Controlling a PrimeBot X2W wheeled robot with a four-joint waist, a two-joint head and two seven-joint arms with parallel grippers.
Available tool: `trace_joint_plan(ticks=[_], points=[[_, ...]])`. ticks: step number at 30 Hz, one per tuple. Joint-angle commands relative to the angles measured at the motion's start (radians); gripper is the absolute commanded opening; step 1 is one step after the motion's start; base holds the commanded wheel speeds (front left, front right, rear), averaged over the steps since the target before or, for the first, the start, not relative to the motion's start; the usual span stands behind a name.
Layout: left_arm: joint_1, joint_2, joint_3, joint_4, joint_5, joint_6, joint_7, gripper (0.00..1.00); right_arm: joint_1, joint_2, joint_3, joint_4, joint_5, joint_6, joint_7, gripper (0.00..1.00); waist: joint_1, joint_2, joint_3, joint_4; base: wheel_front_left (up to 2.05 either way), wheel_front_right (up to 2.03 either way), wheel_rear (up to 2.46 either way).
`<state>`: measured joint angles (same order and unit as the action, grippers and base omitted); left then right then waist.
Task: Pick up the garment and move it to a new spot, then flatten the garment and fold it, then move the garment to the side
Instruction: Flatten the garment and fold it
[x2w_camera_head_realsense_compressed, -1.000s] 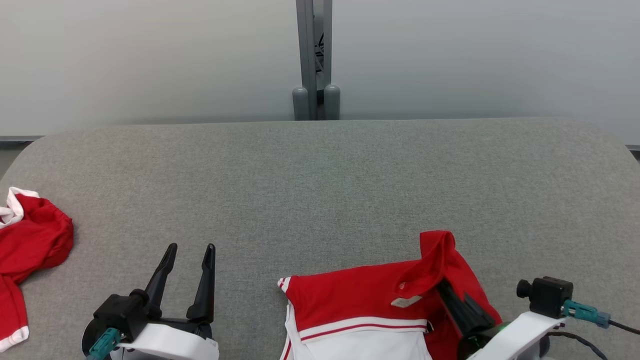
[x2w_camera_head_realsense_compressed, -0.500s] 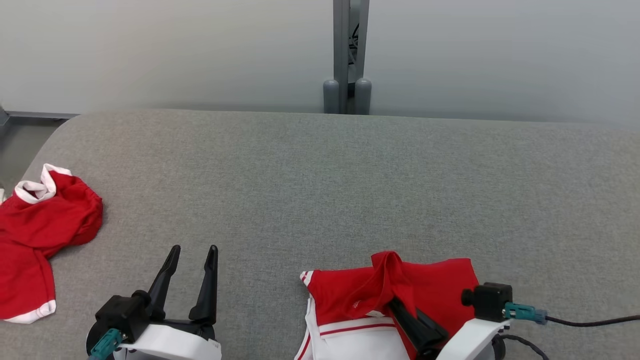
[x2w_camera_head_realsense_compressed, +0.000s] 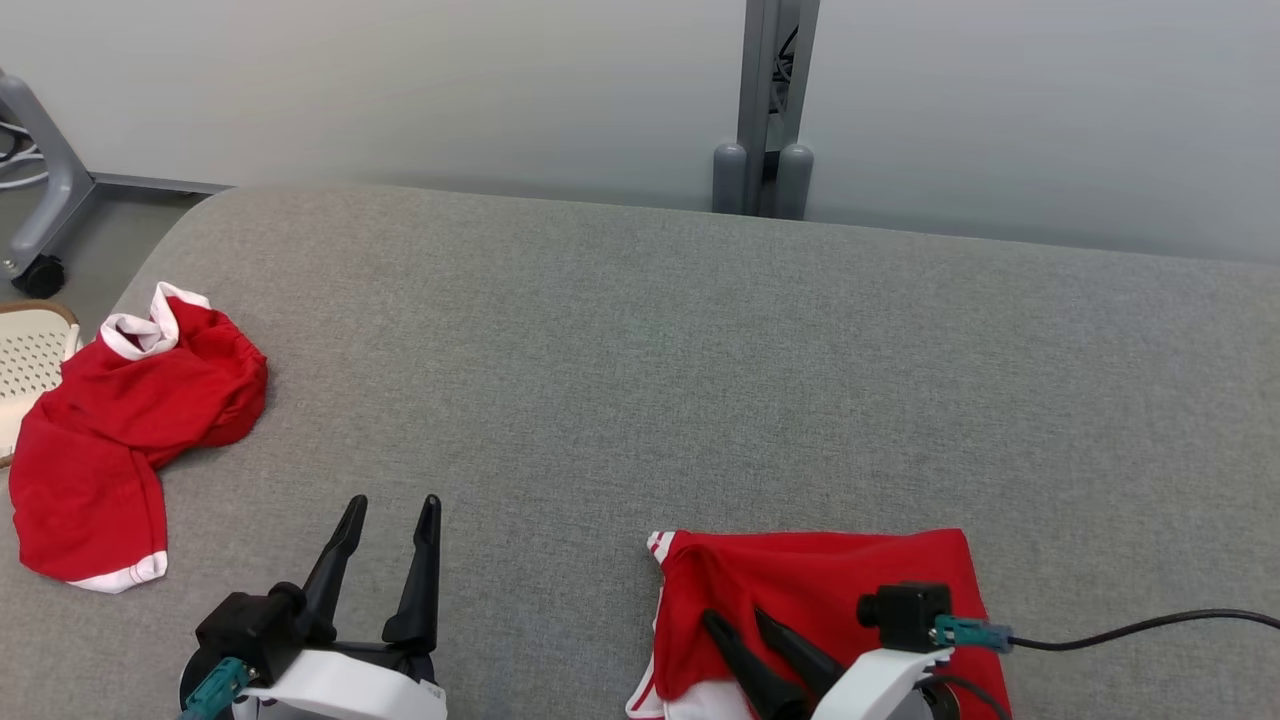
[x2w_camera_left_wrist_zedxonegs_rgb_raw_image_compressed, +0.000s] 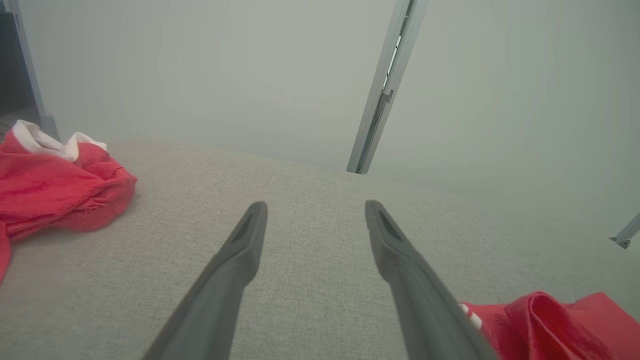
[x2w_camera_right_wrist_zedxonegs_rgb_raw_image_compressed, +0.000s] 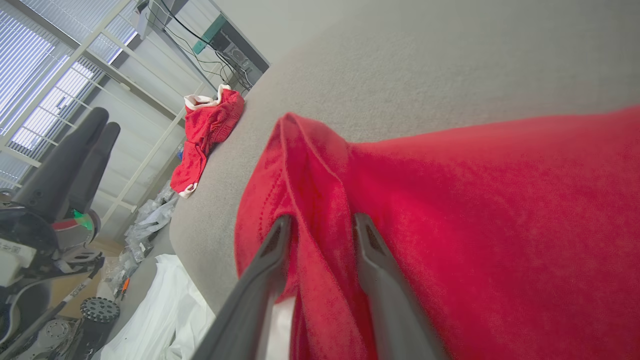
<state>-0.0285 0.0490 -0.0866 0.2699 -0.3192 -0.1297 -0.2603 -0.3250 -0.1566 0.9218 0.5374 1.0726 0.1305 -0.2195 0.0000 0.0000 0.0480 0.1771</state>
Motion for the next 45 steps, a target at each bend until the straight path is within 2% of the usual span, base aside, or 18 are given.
trace_joint_plan(ticks=[1,8,12,17,21,22,24,29,32,33,38,43,45], points=[[-0.011,0.003,0.005,0.001,-0.008,-0.001,-0.004,1.00,-0.021,0.007,0.003,0.003,0.010,0.000,-0.008,1.00,0.0000,0.0000,0.002,0.005,0.00,0.00,0.00],[0.003,0.003,0.029,0.016,-0.016,-0.001,-0.004,1.00,-0.043,0.013,0.012,-0.049,0.056,0.000,0.001,1.00,0.0000,0.0000,-0.005,-0.006,0.00,0.00,0.00],[0.003,0.003,0.031,0.020,-0.023,-0.001,-0.004,1.00,-0.059,-0.017,-0.016,-0.112,0.084,0.000,-0.007,1.00,0.0000,0.0000,-0.012,-0.021,0.00,0.00,0.00],[0.000,0.003,0.034,0.011,-0.023,-0.001,-0.004,1.00,-0.085,-0.090,-0.128,-0.146,0.056,0.000,-0.035,1.00,0.0000,0.0000,-0.022,-0.048,0.00,0.00,0.00],[-0.001,0.003,0.032,0.000,-0.023,-0.001,-0.004,1.00,-0.095,-0.149,-0.259,-0.132,-0.039,0.000,-0.047,1.00,0.0000,0.0000,-0.031,-0.067,0.00,0.00,0.00],[-0.001,0.003,0.032,0.000,-0.023,-0.001,-0.004,1.00,-0.095,-0.149,-0.259,-0.132,-0.039,0.000,-0.047,1.00,0.0000,0.0000,-0.031,-0.067,0.00,0.00,0.00],[-0.004,0.003,0.035,-0.009,-0.023,-0.001,-0.004,1.00,-0.089,-0.171,-0.350,-0.138,-0.125,0.000,-0.048,1.00,0.0000,0.0000,-0.034,-0.078,0.00,0.00,0.00],[-0.010,0.003,0.042,-0.028,-0.028,-0.001,-0.004,1.00,-0.013,-0.143,-0.566,-0.195,-0.268,0.000,-0.046,1.00,0.0000,0.0000,-0.040,-0.103,0.00,0.00,0.00],[-0.011,0.003,0.045,-0.035,-0.031,-0.001,-0.004,1.00,0.034,-0.139,-0.658,-0.231,-0.428,0.000,-0.046,1.00,0.0000,0.0000,-0.041,-0.118,0.00,0.00,0.00],[-0.010,0.003,0.045,-0.038,-0.033,-0.001,-0.004,1.00,0.074,-0.110,-0.723,-0.257,-0.520,0.000,-0.046,1.00,0.0000,0.0000,-0.041,-0.127,0.00,0.00,0.00],[-0.006,0.003,0.042,-0.040,-0.033,-0.001,-0.004,1.00,0.165,-0.056,-0.829,-0.303,-0.704,0.000,-0.047,1.00,0.0000,0.0000,-0.038,-0.145,0.00,0.00,0.00],[0.004,0.003,0.048,-0.025,-0.039,-0.001,-0.004,1.00,0.232,0.001,-0.868,-0.329,-0.744,0.000,-0.047,1.00,0.0000,0.0000,-0.036,-0.157,0.00,0.00,0.00],[0.010,0.003,0.046,-0.021,0.004,-0.001,-0.004,1.00,0.254,0.018,-0.869,-0.342,-0.725,0.000,-0.047,1.00,0.0000,0.0000,-0.034,-0.161,0.00,0.00,0.00]])
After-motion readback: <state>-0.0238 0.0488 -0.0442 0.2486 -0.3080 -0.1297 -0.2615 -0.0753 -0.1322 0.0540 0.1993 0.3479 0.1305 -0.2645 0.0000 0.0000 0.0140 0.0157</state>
